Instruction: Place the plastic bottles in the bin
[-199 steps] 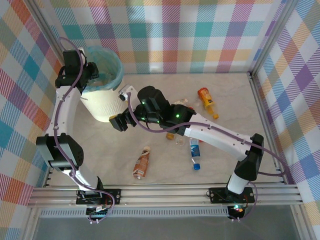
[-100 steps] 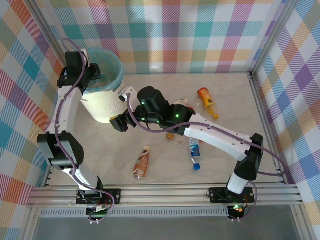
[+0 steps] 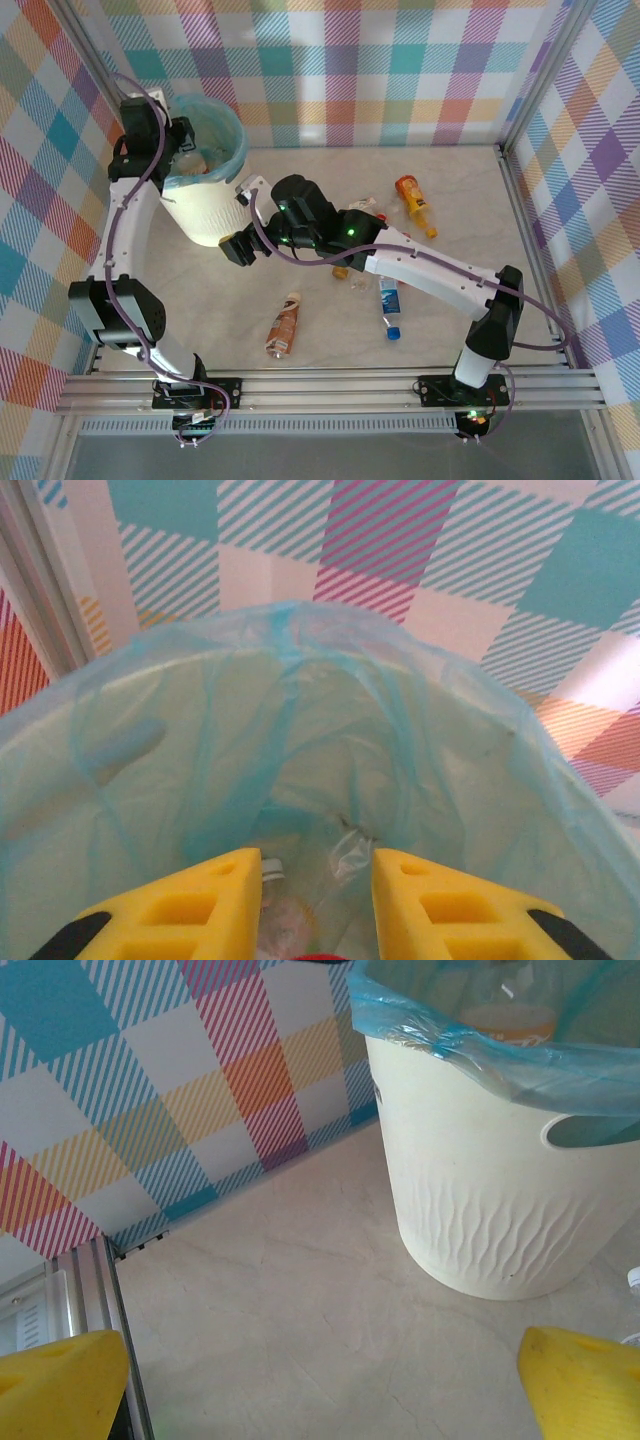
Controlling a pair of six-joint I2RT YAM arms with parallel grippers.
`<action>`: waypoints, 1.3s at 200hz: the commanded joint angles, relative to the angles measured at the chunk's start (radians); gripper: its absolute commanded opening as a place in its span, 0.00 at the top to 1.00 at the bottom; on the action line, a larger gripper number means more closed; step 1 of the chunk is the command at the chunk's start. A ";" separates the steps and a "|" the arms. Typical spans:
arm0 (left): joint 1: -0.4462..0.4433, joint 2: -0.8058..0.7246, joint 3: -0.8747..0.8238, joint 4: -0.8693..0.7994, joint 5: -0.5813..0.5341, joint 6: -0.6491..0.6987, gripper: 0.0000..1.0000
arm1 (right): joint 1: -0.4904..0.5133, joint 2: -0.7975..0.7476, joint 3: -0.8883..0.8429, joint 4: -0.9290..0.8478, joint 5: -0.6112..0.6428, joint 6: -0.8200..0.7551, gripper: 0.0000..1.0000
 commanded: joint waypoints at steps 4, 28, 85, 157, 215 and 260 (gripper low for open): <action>0.013 0.016 -0.057 0.033 -0.011 0.011 0.98 | -0.002 0.007 0.009 -0.010 -0.015 -0.016 0.00; 0.013 0.019 -0.058 0.022 -0.006 0.014 0.84 | -0.004 0.008 0.009 -0.017 -0.017 -0.016 0.00; 0.013 0.005 0.032 -0.028 0.014 0.017 0.37 | -0.005 0.007 0.013 -0.016 -0.016 -0.015 0.00; 0.013 -0.061 0.162 -0.087 0.039 -0.007 0.30 | -0.005 0.006 0.018 -0.018 -0.016 -0.015 0.01; 0.013 -0.088 0.216 -0.133 0.071 -0.042 0.30 | -0.008 -0.010 0.011 -0.031 0.004 -0.024 0.00; 0.007 -0.133 0.286 -0.210 0.134 -0.070 0.31 | -0.067 -0.045 -0.022 -0.080 0.015 -0.012 0.00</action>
